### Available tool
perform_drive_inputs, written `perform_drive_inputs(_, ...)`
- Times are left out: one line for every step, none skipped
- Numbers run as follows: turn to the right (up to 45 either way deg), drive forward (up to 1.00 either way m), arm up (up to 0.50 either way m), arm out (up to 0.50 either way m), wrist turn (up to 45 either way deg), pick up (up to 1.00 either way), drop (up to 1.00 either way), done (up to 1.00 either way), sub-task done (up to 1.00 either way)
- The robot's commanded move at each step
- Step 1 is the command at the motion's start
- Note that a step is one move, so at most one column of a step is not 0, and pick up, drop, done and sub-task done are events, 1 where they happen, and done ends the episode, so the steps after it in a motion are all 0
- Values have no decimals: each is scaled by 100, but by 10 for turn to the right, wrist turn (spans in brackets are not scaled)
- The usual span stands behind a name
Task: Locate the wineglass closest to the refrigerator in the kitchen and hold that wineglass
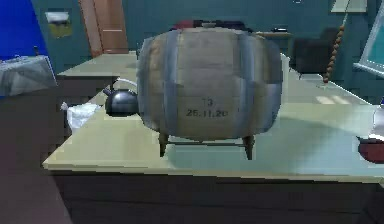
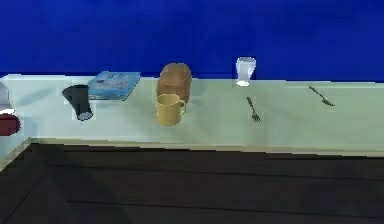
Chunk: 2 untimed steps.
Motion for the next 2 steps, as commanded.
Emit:
perform_drive_inputs(-420,0,0,0,0,0,0,0,0)
perform_drive_inputs(-120,0,0,0,0,0,0,0,0)
